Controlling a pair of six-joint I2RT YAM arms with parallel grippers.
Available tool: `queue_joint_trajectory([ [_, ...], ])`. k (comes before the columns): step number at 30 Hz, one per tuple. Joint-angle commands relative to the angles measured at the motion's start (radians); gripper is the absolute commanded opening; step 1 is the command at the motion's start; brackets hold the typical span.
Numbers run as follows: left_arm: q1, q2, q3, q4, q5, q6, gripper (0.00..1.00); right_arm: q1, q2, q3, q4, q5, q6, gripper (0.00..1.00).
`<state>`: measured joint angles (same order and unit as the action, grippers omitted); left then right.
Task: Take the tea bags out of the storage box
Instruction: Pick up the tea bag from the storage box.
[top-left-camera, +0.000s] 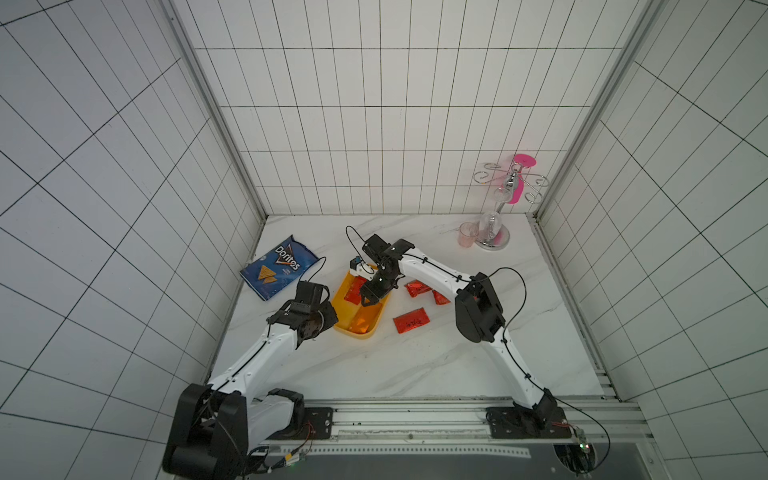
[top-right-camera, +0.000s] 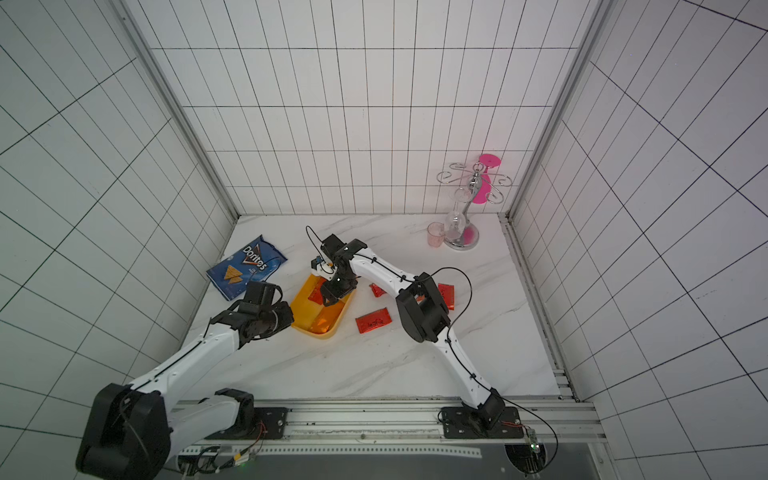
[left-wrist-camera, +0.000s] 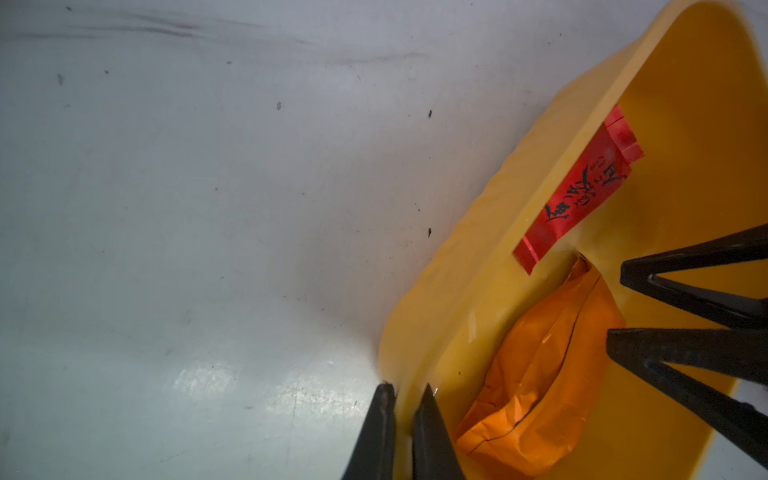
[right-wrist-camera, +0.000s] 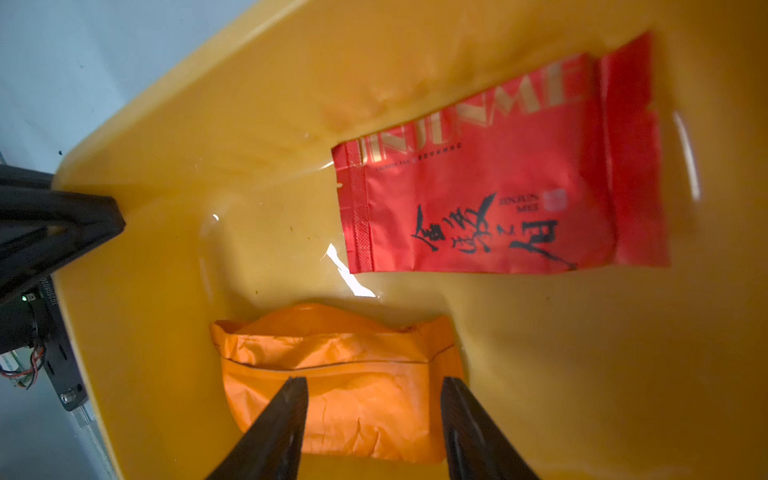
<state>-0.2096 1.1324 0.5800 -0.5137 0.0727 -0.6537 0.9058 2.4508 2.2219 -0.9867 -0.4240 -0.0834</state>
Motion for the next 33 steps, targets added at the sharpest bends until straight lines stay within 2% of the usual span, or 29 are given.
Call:
queue_joint_trajectory([
  [1, -0.005, -0.014, -0.005, 0.030, -0.003, 0.010, 0.00, 0.010, 0.028, 0.053, -0.036, 0.025, -0.016, 0.56],
  [17, -0.005, -0.014, -0.005, 0.030, -0.004, 0.011, 0.00, 0.016, 0.126, 0.122, -0.098, 0.021, -0.047, 0.54],
  [20, -0.005, -0.014, -0.005, 0.030, -0.004, 0.011, 0.00, 0.015, 0.131, 0.125, -0.104, 0.016, -0.047, 0.47],
  [29, -0.005, -0.012, -0.006, 0.030, -0.005, 0.010, 0.00, 0.015, 0.105, 0.133, -0.106, 0.001, -0.044, 0.01],
  [33, -0.005, -0.012, -0.006, 0.029, -0.005, 0.010, 0.00, 0.015, 0.084, 0.143, -0.105, 0.003, -0.041, 0.00],
])
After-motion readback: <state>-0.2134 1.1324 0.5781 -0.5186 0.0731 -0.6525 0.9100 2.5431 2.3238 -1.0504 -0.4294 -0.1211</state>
